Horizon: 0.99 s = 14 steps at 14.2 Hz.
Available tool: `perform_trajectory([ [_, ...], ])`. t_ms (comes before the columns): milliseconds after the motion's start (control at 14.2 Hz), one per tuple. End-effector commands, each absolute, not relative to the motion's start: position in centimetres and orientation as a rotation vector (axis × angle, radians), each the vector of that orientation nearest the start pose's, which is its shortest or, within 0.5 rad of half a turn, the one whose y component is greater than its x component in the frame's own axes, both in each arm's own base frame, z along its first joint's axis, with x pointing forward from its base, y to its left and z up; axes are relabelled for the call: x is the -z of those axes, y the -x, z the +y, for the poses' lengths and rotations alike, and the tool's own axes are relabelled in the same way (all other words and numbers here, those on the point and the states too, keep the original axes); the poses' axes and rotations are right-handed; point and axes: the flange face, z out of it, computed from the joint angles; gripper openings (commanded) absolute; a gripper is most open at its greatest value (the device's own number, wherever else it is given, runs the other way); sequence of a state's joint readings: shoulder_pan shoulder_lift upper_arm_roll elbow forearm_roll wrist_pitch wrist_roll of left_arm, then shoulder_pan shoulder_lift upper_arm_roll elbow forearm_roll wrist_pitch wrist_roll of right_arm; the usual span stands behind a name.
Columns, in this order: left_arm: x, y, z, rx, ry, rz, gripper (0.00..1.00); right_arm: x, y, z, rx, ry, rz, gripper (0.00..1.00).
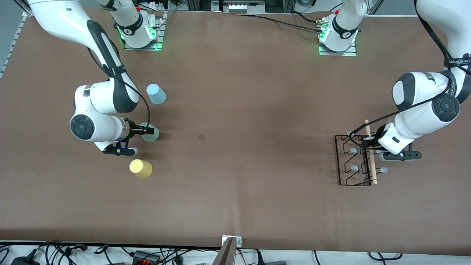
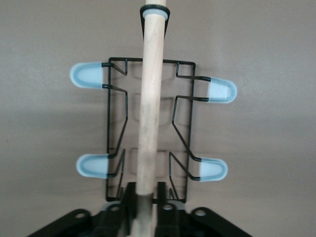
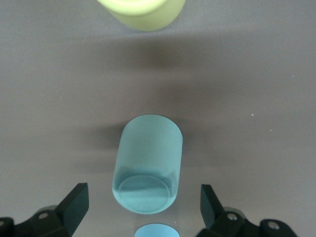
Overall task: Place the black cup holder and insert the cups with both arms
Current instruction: 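Carry the rack to mid-table with the left gripper while the right gripper grasps the cup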
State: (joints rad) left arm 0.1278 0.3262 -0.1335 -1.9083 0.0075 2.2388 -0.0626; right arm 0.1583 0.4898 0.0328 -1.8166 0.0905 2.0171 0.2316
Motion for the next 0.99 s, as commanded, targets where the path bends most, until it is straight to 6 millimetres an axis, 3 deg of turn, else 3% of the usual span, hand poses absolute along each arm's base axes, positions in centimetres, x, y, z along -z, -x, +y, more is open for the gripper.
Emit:
perform_trajectory([
  [0,-33.7,-63.1,-0.4,0.033,3.200,-0.116,0.01,-24.5,-60.5,13.0,-0.475,3.076,0.199,1.00],
  [70,-34.6,-63.4,-1.1,0.054,3.201,-0.121,0.01,-24.4,-60.3,13.4,-0.479,3.084,0.194,1.00],
  [141,-35.6,-63.4,-3.2,0.024,3.207,-0.121,0.01,-24.4,-60.4,13.4,-0.474,3.086,0.193,1.00],
  [282,-39.3,-64.1,-7.2,-0.037,3.225,-0.133,0.01,-24.0,-60.3,13.2,-0.482,3.091,0.194,1.00],
  [423,-43.0,-64.1,-14.0,-0.024,3.259,-0.080,0.01,-23.1,-60.3,12.9,-0.499,3.095,0.198,1.00],
  [493,-43.6,-63.5,-17.5,-0.028,3.272,-0.069,0.01,-22.8,-60.3,12.8,-0.504,3.094,0.203,1.00],
  [775,-43.5,-60.5,-32.7,-0.077,3.298,-0.290,0.01,-21.8,-60.3,12.1,-0.523,3.092,0.221,1.00],
  [916,-42.6,-59.7,-38.7,-0.102,3.322,-0.326,0.02,-21.4,-60.2,12.1,-0.532,3.090,0.223,1.00],
])
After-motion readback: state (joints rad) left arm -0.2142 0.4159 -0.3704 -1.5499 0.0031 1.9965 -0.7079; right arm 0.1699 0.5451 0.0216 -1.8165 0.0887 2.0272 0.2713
